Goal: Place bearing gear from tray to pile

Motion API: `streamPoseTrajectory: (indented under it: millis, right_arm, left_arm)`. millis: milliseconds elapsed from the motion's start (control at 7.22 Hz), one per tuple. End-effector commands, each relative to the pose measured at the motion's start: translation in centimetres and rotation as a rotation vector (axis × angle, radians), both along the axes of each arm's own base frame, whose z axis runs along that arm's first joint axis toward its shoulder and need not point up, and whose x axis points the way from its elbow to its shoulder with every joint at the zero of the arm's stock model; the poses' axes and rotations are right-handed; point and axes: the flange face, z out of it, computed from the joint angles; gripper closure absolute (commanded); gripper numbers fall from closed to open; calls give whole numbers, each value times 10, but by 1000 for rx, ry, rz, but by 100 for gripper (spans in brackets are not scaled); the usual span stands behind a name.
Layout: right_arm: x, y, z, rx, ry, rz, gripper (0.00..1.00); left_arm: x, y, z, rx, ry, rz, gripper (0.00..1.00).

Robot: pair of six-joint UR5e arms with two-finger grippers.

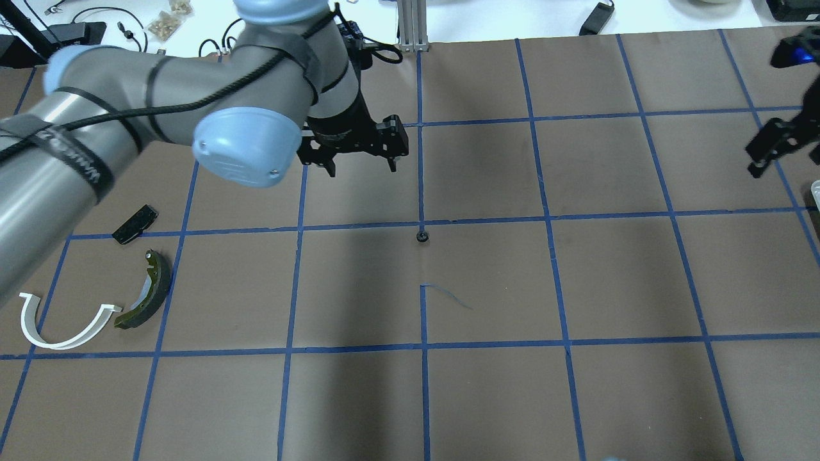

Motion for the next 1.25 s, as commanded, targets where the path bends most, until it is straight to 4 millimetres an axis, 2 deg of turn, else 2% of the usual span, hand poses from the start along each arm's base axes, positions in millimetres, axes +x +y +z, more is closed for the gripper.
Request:
streamPoseTrajectory:
  millis: [0,139,416,554,693,970,1108]
  right_arm:
    - [-123,52,-23,-1,-75,37,0]
    - [-170,63,-54,-11,-81,96,0]
    - [-238,67,-127,-44,-42,223,0]
    - [-258,73,-155,-63,-57,215,4]
    - [-265,69,-174,-76,-55,210,9]
    - [-267,68,-189,-72,-60,196,15]
    - [-269,67,-193,-80,-44,195,15]
  left_arm:
    - [-54,-3,-75,26,-12,6,0]
    - [-82,4,-107,41,-26,22,0]
    - [-94,-1,-163,77,-57,31,0]
    - [-100,6,-189,73,-150,29,0]
    - [-106,9,-195,68,-165,9,0]
    - [-107,6,-198,30,-146,-4,0]
    - [-106,9,-189,22,-144,-8,1]
